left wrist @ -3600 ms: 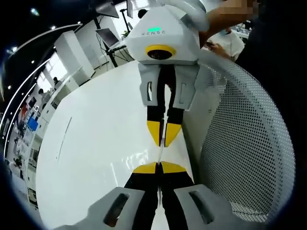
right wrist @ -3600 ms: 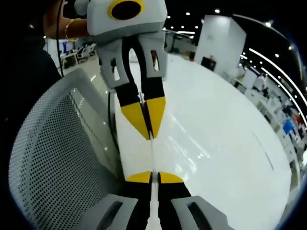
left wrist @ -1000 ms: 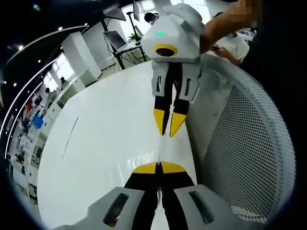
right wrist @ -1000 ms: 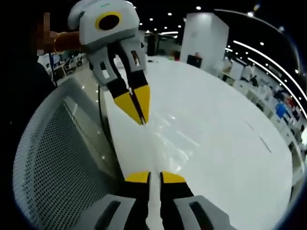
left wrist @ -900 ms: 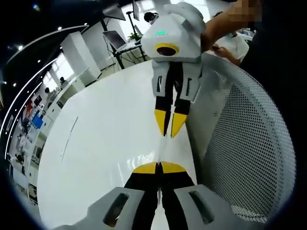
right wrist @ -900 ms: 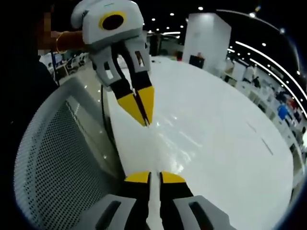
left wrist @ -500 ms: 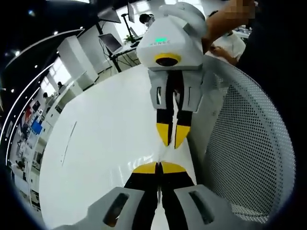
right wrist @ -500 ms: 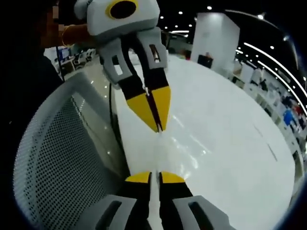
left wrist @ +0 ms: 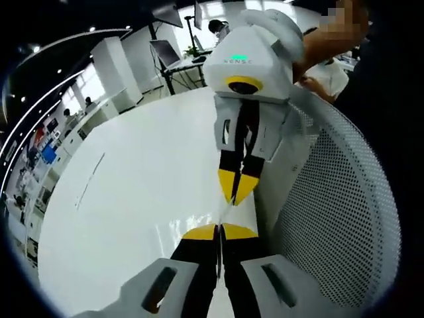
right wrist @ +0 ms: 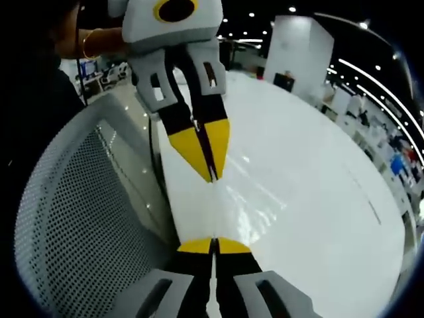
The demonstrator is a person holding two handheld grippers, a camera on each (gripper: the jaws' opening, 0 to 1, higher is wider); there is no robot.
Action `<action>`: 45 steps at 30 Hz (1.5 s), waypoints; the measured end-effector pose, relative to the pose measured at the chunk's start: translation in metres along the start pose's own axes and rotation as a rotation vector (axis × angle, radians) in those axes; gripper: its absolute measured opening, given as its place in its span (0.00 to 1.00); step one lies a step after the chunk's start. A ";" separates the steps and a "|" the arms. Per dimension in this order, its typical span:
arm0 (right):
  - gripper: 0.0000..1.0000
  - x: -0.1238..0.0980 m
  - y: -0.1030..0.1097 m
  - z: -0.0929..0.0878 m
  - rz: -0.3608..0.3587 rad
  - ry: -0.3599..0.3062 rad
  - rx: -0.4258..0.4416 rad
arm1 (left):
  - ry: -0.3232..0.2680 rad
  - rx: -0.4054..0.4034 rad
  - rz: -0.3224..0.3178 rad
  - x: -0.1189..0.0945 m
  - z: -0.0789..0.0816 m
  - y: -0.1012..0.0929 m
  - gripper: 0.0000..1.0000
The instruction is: Open the resealable bag by pulling the two sides of the seal apart until the entire bag opening is separated and visibly accessible.
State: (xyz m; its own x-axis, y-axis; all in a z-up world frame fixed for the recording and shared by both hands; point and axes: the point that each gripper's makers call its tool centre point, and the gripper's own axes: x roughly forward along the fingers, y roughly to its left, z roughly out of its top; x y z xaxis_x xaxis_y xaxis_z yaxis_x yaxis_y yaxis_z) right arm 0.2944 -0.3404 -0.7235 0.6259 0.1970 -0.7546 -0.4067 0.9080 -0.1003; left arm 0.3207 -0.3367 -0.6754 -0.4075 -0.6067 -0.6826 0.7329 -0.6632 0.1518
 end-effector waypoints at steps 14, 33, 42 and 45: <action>0.00 0.004 0.007 0.003 0.020 0.026 -0.080 | -0.026 -0.132 0.024 -0.013 0.010 0.008 0.11; 0.00 0.003 0.015 0.009 0.041 0.076 -0.239 | 0.086 -0.068 -0.106 0.019 0.008 -0.009 0.09; 0.00 0.001 0.017 0.014 0.043 0.052 -0.270 | 0.159 -0.070 -0.111 0.022 -0.010 -0.010 0.06; 0.00 0.001 0.016 0.015 0.037 0.048 -0.271 | 0.168 -0.076 -0.123 0.019 -0.016 -0.011 0.05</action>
State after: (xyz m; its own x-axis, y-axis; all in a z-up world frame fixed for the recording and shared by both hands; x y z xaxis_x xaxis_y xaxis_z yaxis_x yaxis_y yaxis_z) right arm 0.2985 -0.3198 -0.7162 0.5782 0.2045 -0.7899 -0.5960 0.7670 -0.2376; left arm 0.3132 -0.3340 -0.7014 -0.4047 -0.4374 -0.8031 0.7249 -0.6888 0.0098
